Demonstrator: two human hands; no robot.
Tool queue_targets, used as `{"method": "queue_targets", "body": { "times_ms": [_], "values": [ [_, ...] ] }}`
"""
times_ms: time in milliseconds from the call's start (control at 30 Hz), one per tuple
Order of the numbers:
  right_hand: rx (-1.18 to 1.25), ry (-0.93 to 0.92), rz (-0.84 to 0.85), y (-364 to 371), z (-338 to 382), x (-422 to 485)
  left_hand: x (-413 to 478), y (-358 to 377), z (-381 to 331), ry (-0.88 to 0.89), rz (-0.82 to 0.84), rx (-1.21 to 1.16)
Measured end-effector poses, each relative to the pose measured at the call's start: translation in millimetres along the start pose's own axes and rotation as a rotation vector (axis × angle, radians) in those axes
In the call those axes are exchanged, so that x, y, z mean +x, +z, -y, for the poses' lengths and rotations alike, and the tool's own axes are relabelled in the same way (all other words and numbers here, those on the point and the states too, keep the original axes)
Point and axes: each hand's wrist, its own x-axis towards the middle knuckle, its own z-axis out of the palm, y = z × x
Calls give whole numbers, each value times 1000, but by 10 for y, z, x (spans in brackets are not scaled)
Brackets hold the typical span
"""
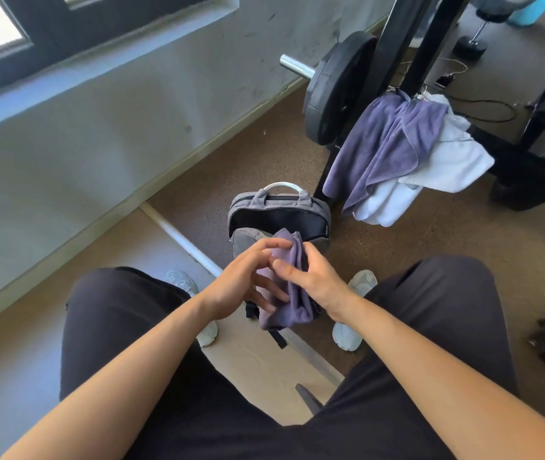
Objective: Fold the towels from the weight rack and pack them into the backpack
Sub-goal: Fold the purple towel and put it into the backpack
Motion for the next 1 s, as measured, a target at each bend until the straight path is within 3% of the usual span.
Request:
{"method": "queue_targets", "body": {
  "times_ms": [167,333,400,467,533,600,767,1000],
  "values": [
    [-41,-28,-16,-23,-31,24,25,-30,33,7,51,35],
    [265,35,16,-230,84,31,118,-101,53,106,-368,78],
    [433,85,59,-307,175,-8,152,-154,58,57,-475,55],
    [554,101,96,-380,254,-47,168,-208,68,-79,-393,9],
    [620,102,107,-432,280,-56,145,-212,90,-201,-157,-66],
    [561,102,71,-441,229,-17,123,-157,112,-204,-7,-123],
    [400,126,9,-421,62,70,156,-117,66,-119,-211,-180],
    [332,96,52,-469,114,26,160,-222,103,15,-195,-125]
  ]
}}
